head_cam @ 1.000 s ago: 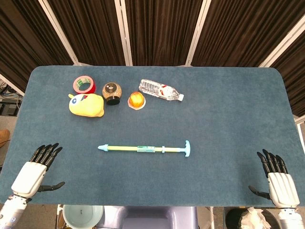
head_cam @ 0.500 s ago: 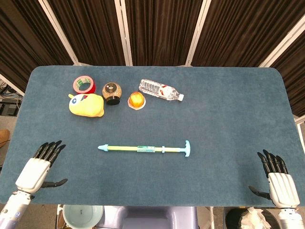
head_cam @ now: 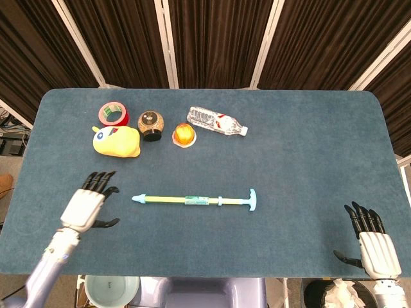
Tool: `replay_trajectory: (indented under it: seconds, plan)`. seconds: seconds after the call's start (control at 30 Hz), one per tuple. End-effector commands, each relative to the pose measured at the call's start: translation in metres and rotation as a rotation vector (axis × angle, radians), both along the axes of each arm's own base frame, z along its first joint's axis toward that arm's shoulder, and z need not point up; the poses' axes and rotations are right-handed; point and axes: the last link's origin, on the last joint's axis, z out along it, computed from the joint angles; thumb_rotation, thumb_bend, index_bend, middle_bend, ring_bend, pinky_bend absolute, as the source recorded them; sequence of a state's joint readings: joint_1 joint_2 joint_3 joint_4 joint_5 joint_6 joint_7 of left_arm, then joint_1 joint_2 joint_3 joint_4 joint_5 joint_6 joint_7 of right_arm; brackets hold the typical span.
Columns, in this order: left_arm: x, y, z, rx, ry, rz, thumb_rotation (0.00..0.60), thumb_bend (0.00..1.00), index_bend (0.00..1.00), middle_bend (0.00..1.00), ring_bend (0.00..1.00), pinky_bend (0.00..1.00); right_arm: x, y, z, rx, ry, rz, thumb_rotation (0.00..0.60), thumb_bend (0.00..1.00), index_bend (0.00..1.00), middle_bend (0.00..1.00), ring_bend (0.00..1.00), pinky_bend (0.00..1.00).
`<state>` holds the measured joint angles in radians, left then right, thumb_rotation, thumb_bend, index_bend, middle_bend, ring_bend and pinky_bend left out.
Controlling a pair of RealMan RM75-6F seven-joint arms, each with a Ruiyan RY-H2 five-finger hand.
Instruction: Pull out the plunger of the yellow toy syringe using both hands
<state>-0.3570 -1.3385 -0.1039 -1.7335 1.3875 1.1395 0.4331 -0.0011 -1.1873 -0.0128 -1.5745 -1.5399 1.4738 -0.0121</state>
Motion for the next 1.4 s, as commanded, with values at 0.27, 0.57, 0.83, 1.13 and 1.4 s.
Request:
replay_trajectory:
  seconds: [0.27,0.57,0.83,1.13,1.4]
  plan:
    - [0.032,0.035,-0.060,-0.043,0.081,0.003,0.600,0.19,0.37,0.02,0.00,0.03,0.000,-0.001,0.001,-0.002,-0.006,-0.008,0.600,0.15,0.04,0.00,0.00,0.00]
    - [0.044,0.048,-0.090,-0.041,0.125,0.024,0.600,0.19,0.39,0.04,0.00,0.03,-0.001,-0.001,0.002,0.000,-0.012,-0.014,0.600,0.15,0.05,0.00,0.00,0.00]
    - [0.049,0.055,-0.101,-0.037,0.142,0.049,0.600,0.21,0.40,0.04,0.00,0.03,0.000,-0.001,0.002,0.001,-0.019,-0.015,0.600,0.15,0.06,0.00,0.00,0.00]
    - [0.049,0.056,-0.111,-0.049,0.153,0.075,0.600,0.24,0.42,0.04,0.00,0.03,0.001,-0.001,0.002,0.002,-0.022,-0.014,0.600,0.15,0.06,0.00,0.00,0.00]
    - [0.051,0.053,-0.115,-0.061,0.152,0.064,0.600,0.34,0.52,0.05,0.00,0.03,0.002,-0.001,0.002,-0.001,-0.024,-0.011,0.600,0.15,0.06,0.00,0.00,0.00]
